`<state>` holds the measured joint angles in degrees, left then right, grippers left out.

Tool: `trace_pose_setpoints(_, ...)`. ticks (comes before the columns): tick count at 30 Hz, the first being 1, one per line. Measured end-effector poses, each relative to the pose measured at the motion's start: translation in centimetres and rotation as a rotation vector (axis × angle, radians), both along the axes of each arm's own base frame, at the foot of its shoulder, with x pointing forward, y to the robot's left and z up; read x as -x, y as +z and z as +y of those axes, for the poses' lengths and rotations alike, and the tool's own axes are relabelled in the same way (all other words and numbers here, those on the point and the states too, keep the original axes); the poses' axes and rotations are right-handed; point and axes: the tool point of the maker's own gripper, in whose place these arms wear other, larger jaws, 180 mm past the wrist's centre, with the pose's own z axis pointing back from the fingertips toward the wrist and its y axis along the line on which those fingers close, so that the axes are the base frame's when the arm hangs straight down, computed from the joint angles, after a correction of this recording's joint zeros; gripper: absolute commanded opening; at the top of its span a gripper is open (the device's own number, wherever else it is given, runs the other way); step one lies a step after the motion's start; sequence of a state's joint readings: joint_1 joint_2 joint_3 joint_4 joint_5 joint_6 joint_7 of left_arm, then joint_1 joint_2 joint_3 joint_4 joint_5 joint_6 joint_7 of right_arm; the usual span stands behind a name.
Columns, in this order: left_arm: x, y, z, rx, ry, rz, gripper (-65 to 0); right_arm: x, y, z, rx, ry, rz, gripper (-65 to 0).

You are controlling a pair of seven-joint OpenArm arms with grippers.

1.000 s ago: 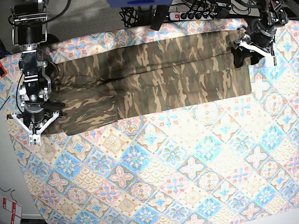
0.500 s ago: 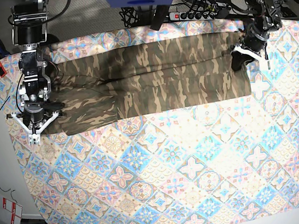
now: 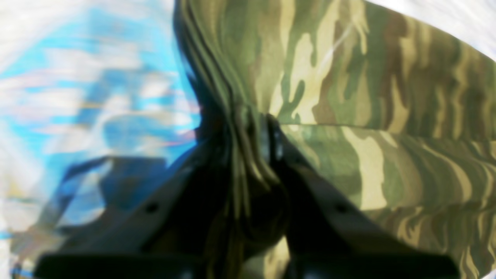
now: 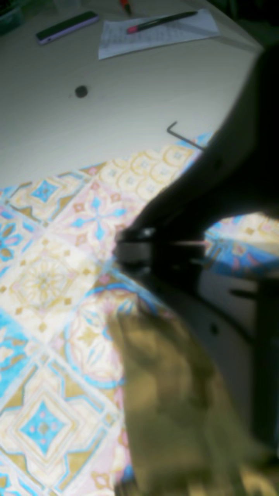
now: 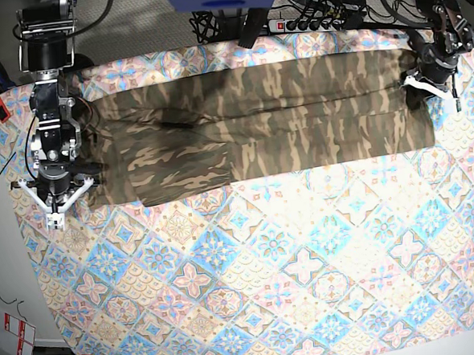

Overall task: Fold the T-shirt properly
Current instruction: 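Lift the strip end with the left gripper and fold it toward the right gripper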

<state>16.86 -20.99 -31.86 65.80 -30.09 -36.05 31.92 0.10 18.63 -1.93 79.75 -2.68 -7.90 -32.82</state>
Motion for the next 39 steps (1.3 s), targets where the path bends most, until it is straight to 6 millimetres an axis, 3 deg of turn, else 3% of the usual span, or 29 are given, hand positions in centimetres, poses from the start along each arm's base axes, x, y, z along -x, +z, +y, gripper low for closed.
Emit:
trace_pose_setpoints(4, -0.2, 0.6, 0.2, -0.024, -0.025, 0.0, -65.0, -0.1, -0.7, 1.8, -0.01, 0.046, 0.019, -64.3)
trace_pose_setpoints(8, -1.3, 4.3, -0.3, -0.109, -0.069, -0.085, -65.0, -0.2, -0.7, 2.2, -0.028, 0.03, 0.008, -64.3)
trace_pose_setpoints(12, -1.1, 6.1, -2.7, -0.151, -0.078, -0.114, -65.0, -0.1, -1.4, 3.6, -0.062, 0.036, 0.015, -64.3)
trace_pose_setpoints(16, -0.9, 7.5, -4.9, -0.247, -0.114, -0.135, -65.0, -0.1, -1.4, 3.4, -0.058, 0.034, 0.016, -64.3)
trace_pose_setpoints(23, -0.8, 7.5, -10.5, -0.364, -0.231, -0.112, -65.0, -0.2, -1.2, 3.4, -0.06, 0.032, 0.012, -64.3)
trace_pose_setpoints(31, -1.3, 6.2, -17.1, -0.29, -0.36, -0.119, -65.0, -0.2, -1.2, 3.2, -0.056, 0.029, 0.013, -64.3)
trace_pose_setpoints(39, -1.6, 5.8, -21.9, -0.231, -0.475, -0.105, -65.0, -0.2, -1.1, 3.0, -0.052, 0.03, 0.011, -64.3)
